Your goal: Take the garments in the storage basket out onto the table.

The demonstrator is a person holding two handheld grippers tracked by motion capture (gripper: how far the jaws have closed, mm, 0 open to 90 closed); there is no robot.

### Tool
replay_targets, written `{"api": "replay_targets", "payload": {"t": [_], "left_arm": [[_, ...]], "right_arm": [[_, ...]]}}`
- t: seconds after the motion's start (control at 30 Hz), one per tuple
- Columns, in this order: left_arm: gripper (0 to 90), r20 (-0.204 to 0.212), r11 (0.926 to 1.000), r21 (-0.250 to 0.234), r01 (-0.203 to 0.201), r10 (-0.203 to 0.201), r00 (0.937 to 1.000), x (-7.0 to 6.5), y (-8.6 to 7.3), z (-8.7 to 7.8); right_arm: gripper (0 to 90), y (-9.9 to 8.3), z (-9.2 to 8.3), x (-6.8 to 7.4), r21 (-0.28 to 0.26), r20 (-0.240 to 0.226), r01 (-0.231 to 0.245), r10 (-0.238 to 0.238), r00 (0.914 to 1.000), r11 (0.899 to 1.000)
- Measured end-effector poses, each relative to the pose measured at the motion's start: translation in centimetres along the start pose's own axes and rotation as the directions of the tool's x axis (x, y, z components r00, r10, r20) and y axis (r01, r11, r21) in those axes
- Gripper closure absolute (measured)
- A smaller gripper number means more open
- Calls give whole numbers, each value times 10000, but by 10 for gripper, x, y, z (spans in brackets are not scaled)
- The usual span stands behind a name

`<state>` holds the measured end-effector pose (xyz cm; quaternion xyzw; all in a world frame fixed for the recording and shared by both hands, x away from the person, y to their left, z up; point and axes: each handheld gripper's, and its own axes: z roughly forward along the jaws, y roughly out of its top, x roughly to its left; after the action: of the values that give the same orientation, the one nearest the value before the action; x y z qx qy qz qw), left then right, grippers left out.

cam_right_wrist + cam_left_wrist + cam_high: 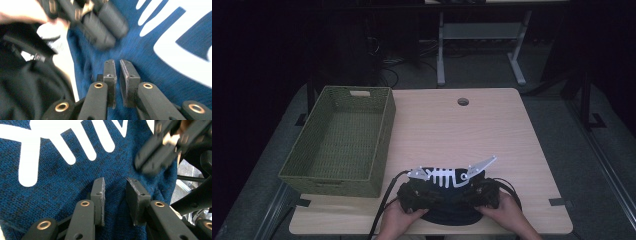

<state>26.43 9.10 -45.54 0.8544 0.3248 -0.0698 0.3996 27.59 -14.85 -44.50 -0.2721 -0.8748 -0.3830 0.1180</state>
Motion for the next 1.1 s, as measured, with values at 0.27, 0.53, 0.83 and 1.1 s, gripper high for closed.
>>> {"api": "replay_targets", "payload": {"t": [0.27,0.53,0.83,1.1], "left_arm": [[693,-38,9999,5,-119,119,9999,1,0,1],[702,-1,9999,-94,-36,36,10000,2,-3,1],[701,6,9999,-126,-36,36,10000,2,-3,1],[701,24,9999,-162,-42,43,10000,3,-3,1]], "right_arm": [[828,36,-8,-18,-991,758,-409,486,9959,9942],[867,34,8,-39,-548,857,-1110,1155,9896,9923],[833,37,8,-41,-483,655,-1165,1195,9907,9920],[812,61,9,-38,-829,790,-1005,1070,9911,9915]]}}
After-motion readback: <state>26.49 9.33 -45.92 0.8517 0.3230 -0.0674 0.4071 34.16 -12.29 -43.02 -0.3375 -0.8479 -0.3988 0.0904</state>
